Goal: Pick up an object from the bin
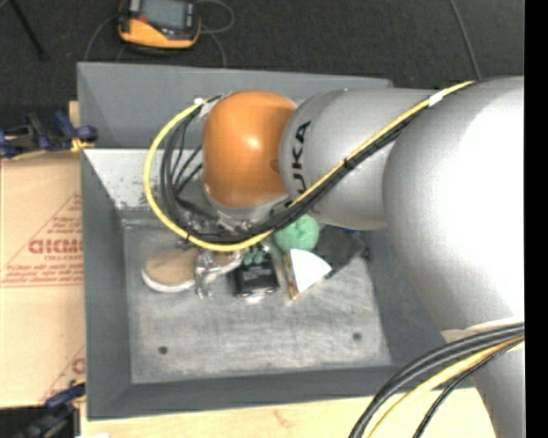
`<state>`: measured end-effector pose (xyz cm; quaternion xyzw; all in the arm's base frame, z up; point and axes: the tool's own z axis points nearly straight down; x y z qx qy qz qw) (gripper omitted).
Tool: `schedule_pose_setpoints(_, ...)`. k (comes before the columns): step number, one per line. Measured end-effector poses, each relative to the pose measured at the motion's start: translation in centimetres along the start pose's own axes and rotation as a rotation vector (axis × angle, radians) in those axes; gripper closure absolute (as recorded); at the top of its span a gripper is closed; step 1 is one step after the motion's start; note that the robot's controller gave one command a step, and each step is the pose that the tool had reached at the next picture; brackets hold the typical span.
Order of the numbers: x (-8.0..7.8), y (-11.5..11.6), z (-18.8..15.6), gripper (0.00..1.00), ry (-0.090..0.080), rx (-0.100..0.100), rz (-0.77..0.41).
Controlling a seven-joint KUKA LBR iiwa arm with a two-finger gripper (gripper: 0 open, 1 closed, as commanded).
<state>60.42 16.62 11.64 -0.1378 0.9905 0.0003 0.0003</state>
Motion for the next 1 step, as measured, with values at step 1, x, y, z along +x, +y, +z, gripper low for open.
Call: schedule_pose_setpoints(1, -0.13, -0.02, -1.18, 1.00, -0.006, 0.000, 0.001)
